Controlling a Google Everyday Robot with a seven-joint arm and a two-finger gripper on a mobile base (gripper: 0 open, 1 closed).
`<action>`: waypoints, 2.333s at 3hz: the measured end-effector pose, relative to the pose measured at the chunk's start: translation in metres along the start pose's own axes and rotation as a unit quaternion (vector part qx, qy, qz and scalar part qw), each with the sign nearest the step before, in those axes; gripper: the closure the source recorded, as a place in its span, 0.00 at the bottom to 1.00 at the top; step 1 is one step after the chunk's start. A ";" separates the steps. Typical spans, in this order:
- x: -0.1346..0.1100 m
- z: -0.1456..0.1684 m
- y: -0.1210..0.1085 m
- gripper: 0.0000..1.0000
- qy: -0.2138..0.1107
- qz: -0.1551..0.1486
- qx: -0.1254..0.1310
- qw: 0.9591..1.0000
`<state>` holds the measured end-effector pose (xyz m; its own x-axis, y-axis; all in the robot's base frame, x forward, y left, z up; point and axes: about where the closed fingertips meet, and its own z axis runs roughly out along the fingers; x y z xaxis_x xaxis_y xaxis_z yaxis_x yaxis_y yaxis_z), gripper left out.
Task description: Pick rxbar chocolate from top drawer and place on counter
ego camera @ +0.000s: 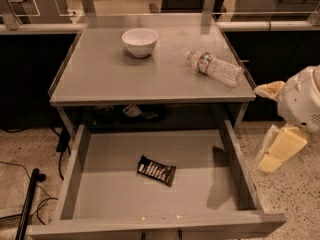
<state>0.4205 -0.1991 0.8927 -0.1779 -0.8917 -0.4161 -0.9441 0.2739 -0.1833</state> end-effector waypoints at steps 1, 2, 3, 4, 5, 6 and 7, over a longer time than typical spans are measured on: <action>-0.008 0.030 0.015 0.00 -0.045 0.010 0.006 0.999; -0.017 0.064 0.012 0.00 -0.061 0.025 0.042 0.997; -0.017 0.064 0.013 0.00 -0.061 0.025 0.042 0.997; -0.024 0.087 0.019 0.00 -0.073 0.028 0.027 0.997; -0.038 0.132 0.030 0.00 -0.090 0.035 0.002 0.995; -0.045 0.166 0.038 0.00 -0.100 0.046 -0.015 0.994; -0.051 0.196 0.047 0.00 -0.111 0.060 -0.028 0.992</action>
Offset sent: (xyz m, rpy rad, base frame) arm 0.0173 0.0592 -0.0897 0.1347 -0.1033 -0.1269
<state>0.4402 -0.0697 0.7307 -0.2306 -0.7508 -0.6190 -0.9348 0.3476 -0.0734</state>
